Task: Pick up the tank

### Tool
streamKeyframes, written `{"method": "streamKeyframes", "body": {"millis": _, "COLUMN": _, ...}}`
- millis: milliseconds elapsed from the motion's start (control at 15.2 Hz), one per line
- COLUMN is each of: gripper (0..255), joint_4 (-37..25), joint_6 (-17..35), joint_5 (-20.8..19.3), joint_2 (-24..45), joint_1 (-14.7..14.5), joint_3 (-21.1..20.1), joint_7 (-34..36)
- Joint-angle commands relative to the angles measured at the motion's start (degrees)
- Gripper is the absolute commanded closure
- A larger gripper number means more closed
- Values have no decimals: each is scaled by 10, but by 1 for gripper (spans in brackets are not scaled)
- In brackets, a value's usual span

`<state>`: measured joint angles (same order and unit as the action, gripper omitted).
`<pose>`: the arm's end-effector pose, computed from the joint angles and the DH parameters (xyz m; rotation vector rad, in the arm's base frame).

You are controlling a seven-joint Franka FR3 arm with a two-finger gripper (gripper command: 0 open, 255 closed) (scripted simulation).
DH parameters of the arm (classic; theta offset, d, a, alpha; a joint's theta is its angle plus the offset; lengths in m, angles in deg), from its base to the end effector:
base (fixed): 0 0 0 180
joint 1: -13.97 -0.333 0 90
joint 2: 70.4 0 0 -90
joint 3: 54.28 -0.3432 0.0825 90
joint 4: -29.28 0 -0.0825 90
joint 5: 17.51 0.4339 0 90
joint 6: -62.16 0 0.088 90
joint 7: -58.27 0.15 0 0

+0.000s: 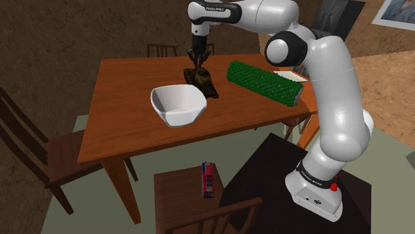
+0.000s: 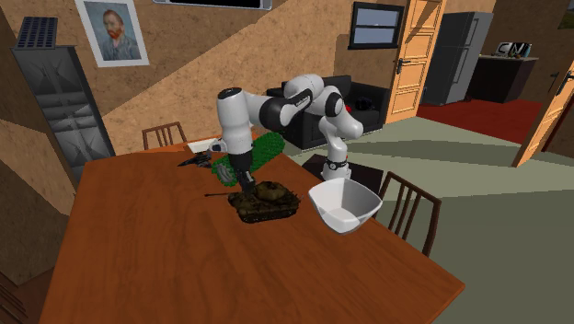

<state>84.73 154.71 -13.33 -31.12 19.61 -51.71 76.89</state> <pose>0.7973 -0.0930 0.4401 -3.0175 0.7118 0.0644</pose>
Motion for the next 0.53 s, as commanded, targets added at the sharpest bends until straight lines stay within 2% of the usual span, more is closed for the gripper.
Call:
{"method": "streamKeyframes", "body": {"millis": 0, "gripper": 255, "joint_4": -34, "joint_6": -23, "joint_5": 0, "joint_2": 10, "joint_1": 0, "joint_3": 0, "joint_7": 2}}
{"method": "streamKeyframes", "body": {"millis": 330, "gripper": 255, "joint_4": -122, "joint_6": -83, "joint_5": 1, "joint_2": 38, "joint_1": 3, "joint_3": -1, "joint_7": 5}}
{"method": "streamKeyframes", "body": {"millis": 462, "gripper": 255, "joint_4": -125, "joint_6": -84, "joint_5": 1, "joint_2": 39, "joint_1": 3, "joint_3": -1, "joint_7": 5}}
